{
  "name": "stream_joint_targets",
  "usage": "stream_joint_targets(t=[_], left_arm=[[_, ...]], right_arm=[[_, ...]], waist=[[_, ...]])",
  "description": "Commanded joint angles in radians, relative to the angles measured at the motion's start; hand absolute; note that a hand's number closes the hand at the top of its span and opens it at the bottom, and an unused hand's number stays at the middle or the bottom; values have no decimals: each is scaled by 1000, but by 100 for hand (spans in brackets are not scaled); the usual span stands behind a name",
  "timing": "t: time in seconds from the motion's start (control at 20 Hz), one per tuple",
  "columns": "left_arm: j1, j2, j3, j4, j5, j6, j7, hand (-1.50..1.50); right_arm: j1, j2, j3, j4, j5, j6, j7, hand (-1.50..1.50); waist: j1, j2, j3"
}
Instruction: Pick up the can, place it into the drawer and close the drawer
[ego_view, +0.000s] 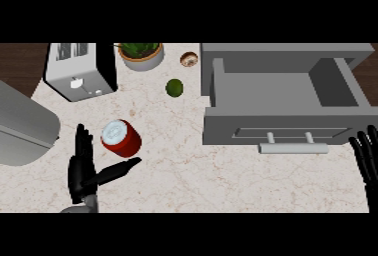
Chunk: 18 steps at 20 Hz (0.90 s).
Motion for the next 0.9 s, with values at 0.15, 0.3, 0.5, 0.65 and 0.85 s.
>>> stream_joint_targets(t=[0.15, 0.3, 0.5, 0.65, 0.85], left_arm=[[-51, -25, 2, 125, 46, 39, -69, -150], [-96, 4, 70, 197, 62, -27, -98, -150], [-29, -6, 45, 133, 62, -37, -98, -150], [-135, -4, 57, 180, 61, -1, -38, -150], [-91, 27, 88, 228, 85, -55, -143, -150]], right_arm=[[-41, -44, -60, -39, -73, 9, 70, -150], [-23, -20, -19, -8, -24, 21, 28, -150], [-36, 6, -21, 59, -3, 5, -36, -150], [-1, -14, -40, -112, -65, 19, 102, -150], [17, -7, -61, -43, -54, 42, 28, -150]], waist=[[-1, 0, 0], [-1, 0, 0], [2, 0, 0], [-2, 0, 0], [0, 0, 0]])
